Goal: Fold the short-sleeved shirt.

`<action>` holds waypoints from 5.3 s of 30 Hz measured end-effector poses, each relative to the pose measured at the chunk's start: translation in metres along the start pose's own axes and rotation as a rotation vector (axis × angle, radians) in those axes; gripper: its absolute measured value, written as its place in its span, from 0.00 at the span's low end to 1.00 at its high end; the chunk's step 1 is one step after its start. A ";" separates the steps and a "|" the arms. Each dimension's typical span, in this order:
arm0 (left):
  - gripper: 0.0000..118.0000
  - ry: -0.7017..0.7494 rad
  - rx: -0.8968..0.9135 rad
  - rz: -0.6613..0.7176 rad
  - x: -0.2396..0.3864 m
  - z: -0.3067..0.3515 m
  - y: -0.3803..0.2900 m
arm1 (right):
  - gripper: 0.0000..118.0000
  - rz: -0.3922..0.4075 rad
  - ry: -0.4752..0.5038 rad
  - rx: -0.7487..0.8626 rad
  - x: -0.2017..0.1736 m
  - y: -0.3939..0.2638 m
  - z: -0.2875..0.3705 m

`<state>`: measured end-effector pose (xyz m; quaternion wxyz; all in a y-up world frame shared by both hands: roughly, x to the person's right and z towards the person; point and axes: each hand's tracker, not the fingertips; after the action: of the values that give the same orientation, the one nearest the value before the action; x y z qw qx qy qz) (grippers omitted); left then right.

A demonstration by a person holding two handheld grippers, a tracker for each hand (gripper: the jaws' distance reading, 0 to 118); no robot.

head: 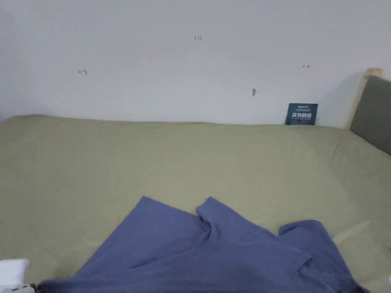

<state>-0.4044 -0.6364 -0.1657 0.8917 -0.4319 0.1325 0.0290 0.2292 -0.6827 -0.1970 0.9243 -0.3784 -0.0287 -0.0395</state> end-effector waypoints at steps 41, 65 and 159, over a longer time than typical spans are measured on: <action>0.79 -0.101 -0.191 -0.007 -0.015 -0.073 -0.007 | 0.00 0.234 0.159 0.034 -0.182 -0.033 0.038; 0.07 -0.163 -0.163 -0.008 0.004 -0.061 -0.003 | 1.00 0.317 0.151 -0.278 -0.182 0.193 -0.214; 0.07 0.154 0.456 -0.063 0.155 -0.032 0.482 | 0.00 0.189 -0.077 0.520 -0.162 0.553 -0.048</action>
<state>-0.3422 -0.3694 -0.5930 0.9538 -0.2244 0.1898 -0.0626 0.1212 -0.3148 -0.6304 0.9882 -0.1308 -0.0374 0.0701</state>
